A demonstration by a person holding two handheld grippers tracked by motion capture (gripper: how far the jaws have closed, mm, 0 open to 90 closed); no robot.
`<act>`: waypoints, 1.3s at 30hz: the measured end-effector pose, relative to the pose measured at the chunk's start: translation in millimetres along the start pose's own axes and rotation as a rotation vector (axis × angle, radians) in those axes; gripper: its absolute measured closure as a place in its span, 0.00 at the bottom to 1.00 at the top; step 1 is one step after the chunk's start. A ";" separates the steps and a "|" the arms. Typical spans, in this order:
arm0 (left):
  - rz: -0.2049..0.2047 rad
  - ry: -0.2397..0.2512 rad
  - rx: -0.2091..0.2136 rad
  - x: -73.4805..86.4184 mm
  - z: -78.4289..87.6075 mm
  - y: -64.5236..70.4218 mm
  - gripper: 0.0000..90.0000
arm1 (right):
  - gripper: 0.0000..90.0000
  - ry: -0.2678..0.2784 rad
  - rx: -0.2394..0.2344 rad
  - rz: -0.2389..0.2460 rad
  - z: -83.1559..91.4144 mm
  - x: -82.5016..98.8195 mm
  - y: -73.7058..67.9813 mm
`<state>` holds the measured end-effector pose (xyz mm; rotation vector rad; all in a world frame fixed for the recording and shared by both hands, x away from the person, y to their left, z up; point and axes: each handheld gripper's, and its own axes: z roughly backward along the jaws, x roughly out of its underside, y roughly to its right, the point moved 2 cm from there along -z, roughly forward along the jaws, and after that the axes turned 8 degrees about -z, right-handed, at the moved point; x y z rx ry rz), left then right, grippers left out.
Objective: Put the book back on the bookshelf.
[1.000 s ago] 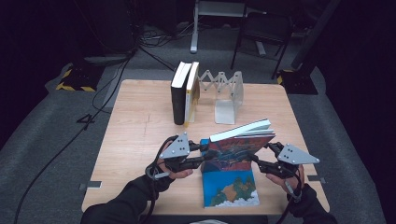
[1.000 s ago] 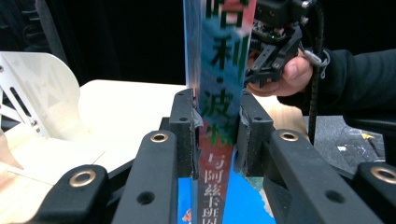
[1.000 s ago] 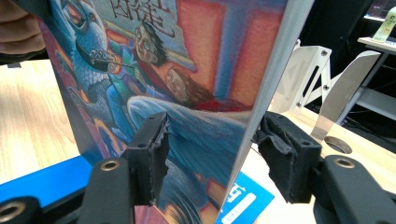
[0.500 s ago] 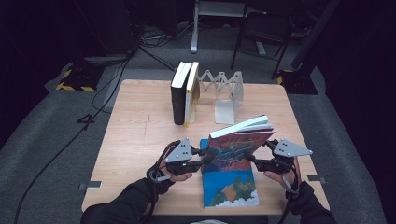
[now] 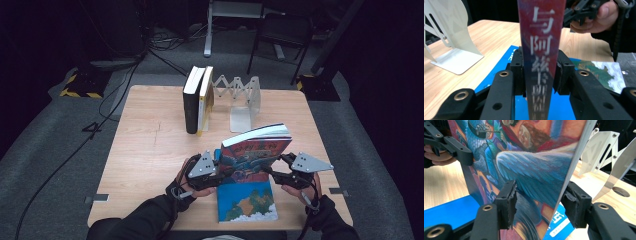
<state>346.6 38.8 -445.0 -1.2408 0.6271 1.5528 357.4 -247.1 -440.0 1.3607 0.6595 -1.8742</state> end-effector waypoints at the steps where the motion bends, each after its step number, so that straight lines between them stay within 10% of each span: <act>1: -0.004 0.005 0.000 -1.8 -2.3 -0.4 0.73 | 0.53 0.003 0.002 -0.002 -0.3 0.2 0.1; 16: 0.001 0.107 0.018 -30.2 -4.0 -12.5 0.71 | 0.52 0.020 0.012 -0.001 -0.4 -2.0 -0.3; 29: -0.018 0.103 0.025 -43.0 -7.9 -14.7 0.81 | 0.46 0.022 0.021 -0.010 -0.7 -3.6 0.5; 39: 0.016 0.100 -0.012 -43.0 -7.7 -25.0 0.81 | 0.40 -0.097 0.084 -0.063 12.9 10.5 14.6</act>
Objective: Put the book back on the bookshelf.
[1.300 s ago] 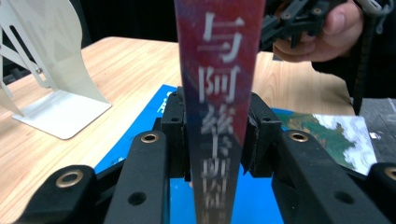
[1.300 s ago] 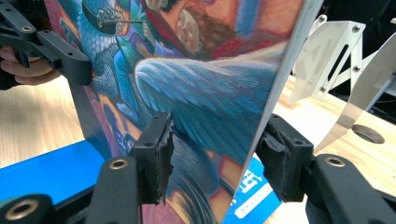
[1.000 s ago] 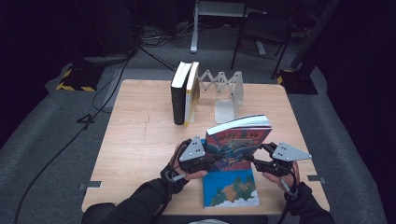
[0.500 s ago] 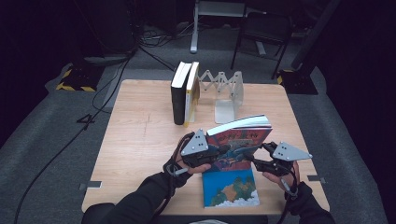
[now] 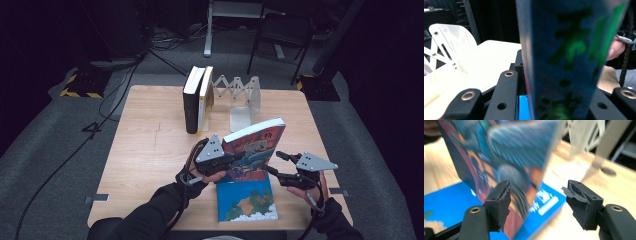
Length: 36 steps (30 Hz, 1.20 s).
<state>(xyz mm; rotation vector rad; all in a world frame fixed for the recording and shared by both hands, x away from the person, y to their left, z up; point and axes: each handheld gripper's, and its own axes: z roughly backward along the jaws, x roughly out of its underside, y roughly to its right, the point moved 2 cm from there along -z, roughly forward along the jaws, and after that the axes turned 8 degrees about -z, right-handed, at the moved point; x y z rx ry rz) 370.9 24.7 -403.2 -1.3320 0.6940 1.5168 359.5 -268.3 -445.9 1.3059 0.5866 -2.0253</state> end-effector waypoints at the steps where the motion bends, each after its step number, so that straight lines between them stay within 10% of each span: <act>1: 0.005 0.007 -0.007 -0.2 -0.1 -2.3 0.81 | 0.40 -0.018 0.024 -0.007 0.6 0.9 2.2; 36: -0.019 -0.065 -0.236 -17.6 8.6 -70.0 0.82 | 0.39 -0.141 0.051 -0.066 -4.4 16.2 15.3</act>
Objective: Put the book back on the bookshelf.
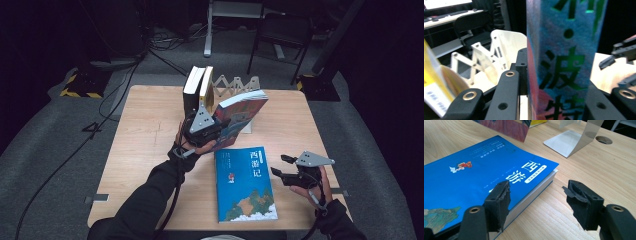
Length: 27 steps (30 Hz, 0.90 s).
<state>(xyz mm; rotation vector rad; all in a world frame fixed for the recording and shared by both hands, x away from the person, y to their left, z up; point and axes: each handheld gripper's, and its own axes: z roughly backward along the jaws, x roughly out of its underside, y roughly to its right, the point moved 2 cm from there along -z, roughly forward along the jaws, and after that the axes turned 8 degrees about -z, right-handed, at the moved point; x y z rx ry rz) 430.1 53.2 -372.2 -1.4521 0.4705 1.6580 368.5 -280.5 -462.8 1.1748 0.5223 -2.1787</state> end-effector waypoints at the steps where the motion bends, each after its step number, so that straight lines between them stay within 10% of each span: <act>1: 0.004 -0.004 -0.013 -0.1 0.5 -3.0 0.82 | 0.39 -0.001 0.001 0.002 -0.1 0.2 0.2; 19: 0.041 -0.029 -0.139 5.5 -0.1 -31.3 0.82 | 0.39 -0.010 0.001 -0.003 -1.5 2.0 1.9; 27: 0.095 -0.005 -0.263 12.0 -21.4 -35.8 0.82 | 0.39 -0.013 -0.004 -0.002 -2.2 2.4 2.0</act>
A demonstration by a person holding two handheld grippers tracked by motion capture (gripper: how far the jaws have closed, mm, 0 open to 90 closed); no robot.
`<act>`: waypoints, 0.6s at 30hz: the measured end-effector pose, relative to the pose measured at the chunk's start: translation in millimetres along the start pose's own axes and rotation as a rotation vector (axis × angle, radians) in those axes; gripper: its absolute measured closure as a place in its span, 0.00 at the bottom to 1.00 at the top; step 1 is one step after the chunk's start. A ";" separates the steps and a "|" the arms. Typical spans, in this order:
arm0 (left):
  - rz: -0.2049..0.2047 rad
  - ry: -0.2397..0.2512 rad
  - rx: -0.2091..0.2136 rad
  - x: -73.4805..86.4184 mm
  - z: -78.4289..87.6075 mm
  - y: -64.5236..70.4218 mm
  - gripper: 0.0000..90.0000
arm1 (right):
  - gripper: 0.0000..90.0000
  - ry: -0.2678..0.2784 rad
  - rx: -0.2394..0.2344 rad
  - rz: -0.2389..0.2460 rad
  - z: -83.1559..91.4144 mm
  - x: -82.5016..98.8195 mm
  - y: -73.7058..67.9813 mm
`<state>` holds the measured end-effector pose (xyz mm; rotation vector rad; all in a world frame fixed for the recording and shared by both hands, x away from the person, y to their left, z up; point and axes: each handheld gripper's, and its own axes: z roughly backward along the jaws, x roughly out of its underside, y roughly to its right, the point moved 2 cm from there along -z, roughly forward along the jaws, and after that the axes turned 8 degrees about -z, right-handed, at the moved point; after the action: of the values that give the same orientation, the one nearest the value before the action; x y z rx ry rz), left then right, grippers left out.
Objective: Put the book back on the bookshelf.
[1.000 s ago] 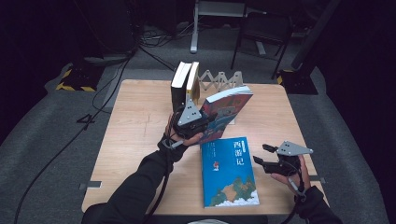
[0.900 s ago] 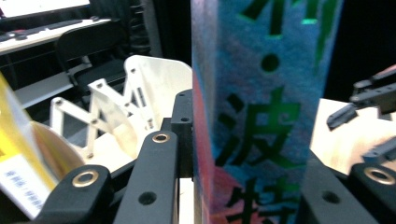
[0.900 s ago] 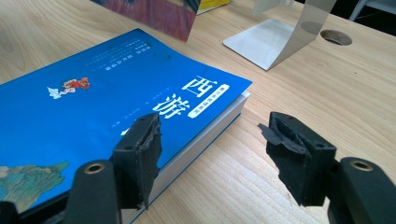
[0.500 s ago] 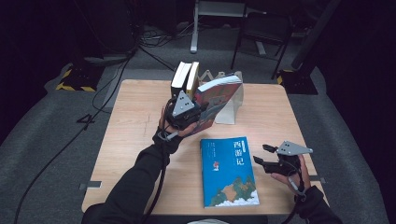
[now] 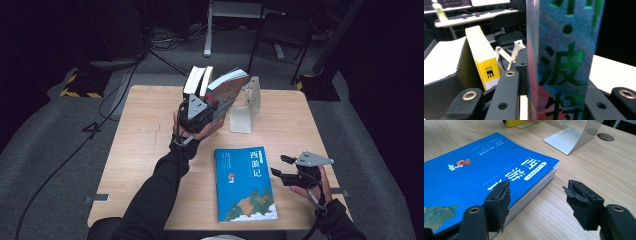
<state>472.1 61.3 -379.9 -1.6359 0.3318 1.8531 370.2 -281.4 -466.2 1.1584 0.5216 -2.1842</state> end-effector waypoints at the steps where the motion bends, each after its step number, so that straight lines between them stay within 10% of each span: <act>1: 0.001 0.007 -0.011 0.5 -4.1 0.5 0.82 | 0.39 0.001 0.000 0.001 0.0 0.1 -0.1; 18: 0.077 0.002 -0.124 28.0 -39.6 3.7 0.82 | 0.40 -0.015 0.002 0.029 -0.3 2.7 -1.8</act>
<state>500.7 44.0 -415.2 -1.7299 0.2892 1.9635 367.9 -280.8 -468.5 1.1426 0.4932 -2.1675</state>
